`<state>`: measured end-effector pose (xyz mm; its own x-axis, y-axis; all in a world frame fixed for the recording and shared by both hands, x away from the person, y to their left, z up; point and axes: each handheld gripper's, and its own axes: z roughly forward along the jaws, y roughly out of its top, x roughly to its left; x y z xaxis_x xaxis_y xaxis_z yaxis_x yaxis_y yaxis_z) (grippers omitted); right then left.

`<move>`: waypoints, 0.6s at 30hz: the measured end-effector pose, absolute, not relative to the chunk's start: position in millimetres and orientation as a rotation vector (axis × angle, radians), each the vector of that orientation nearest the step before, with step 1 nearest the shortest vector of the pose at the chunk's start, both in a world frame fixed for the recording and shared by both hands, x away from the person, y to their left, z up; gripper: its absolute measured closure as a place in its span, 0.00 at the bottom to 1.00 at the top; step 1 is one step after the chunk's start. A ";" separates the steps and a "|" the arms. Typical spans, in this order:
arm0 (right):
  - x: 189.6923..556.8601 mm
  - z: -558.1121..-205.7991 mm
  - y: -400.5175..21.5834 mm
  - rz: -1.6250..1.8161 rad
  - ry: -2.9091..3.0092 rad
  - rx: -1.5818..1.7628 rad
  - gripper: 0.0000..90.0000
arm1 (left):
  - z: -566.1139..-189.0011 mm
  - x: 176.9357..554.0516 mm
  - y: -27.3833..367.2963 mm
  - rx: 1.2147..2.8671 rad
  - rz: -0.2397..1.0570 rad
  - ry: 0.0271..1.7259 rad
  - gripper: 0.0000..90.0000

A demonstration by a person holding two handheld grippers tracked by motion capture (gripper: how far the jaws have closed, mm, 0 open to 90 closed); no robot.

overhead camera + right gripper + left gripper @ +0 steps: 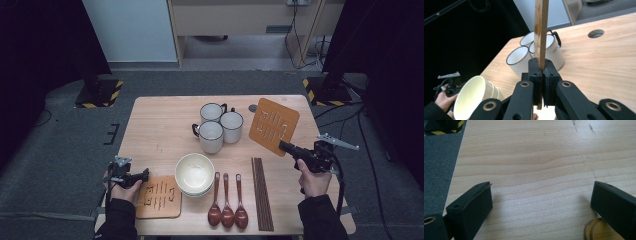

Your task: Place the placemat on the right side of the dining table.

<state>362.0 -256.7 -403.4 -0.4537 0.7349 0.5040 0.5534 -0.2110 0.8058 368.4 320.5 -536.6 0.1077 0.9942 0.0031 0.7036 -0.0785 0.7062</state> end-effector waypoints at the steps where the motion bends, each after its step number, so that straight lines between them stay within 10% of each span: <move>1: 362.1 -404.5 -258.0 1.737 1.869 1.553 0.97 | -536.6 368.4 320.6 1.842 0.686 1.651 0.03; 18: 359.4 -422.8 -278.7 1.650 1.862 1.616 0.97 | -536.6 368.7 320.9 1.838 0.685 1.662 0.01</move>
<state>359.4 -278.7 -422.8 -0.3958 0.7756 0.4918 0.5818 -0.2026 0.7877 368.7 320.9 -536.6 0.1001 0.9950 0.0018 0.7072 -0.0724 0.7033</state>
